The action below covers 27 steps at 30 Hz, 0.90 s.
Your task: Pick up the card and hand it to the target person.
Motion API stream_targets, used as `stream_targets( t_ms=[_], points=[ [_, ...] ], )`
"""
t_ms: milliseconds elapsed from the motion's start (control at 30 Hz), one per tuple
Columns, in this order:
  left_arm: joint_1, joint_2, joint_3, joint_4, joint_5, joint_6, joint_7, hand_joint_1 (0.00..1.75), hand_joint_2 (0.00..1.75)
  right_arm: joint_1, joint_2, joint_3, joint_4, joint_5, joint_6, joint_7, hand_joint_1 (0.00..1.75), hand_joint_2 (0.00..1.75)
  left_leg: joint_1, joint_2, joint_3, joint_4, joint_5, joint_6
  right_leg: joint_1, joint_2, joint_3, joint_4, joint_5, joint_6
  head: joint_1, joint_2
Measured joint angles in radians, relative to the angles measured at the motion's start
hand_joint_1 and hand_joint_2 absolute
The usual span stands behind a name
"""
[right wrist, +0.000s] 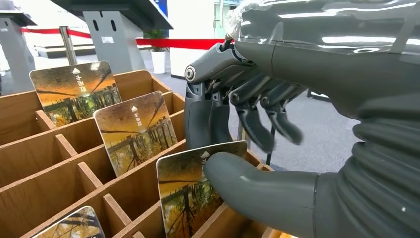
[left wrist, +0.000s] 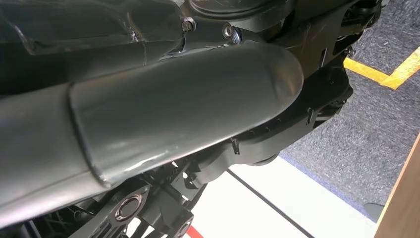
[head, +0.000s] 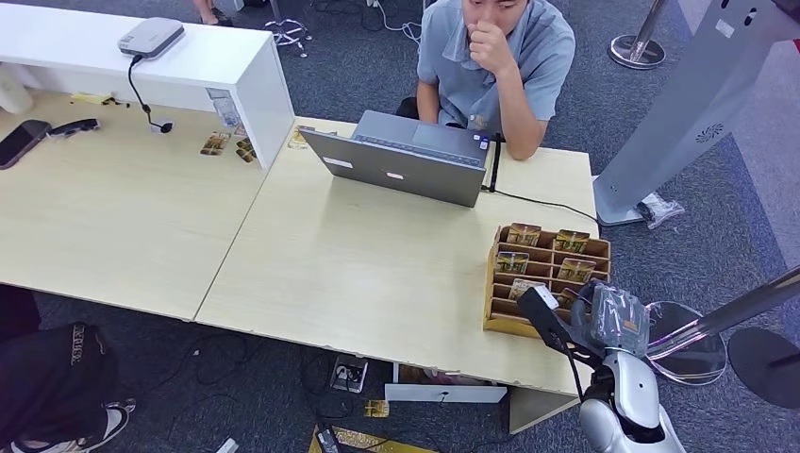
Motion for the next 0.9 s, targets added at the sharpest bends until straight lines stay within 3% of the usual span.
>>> stream_targets(
  t_ms=[567, 900],
  points=[
    [0.0, 0.0, -0.001, -0.003, 0.0, -0.004, 0.0, 0.0, 0.0, 0.0, 0.0, -0.017, -0.04, 0.04, -0.063, -0.013, 1.75, 1.75, 0.0, 0.0, 0.0, 0.0, 0.0, 0.0, 0.0, 0.0, 0.0, 0.0, 0.0, 0.0, 0.0, 0.0],
    [-0.001, 0.006, -0.004, -0.003, 0.0, -0.021, 0.009, 0.0, 0.0, -0.019, -0.002, -0.042, -0.208, 0.118, -0.102, -0.023, 1.75, 1.75, 0.0, 0.0, 0.0, 0.0, 0.0, 0.0, 0.0, 0.0, 0.0, 0.0, 0.0, 0.0, 0.0, 0.0]
  ],
)
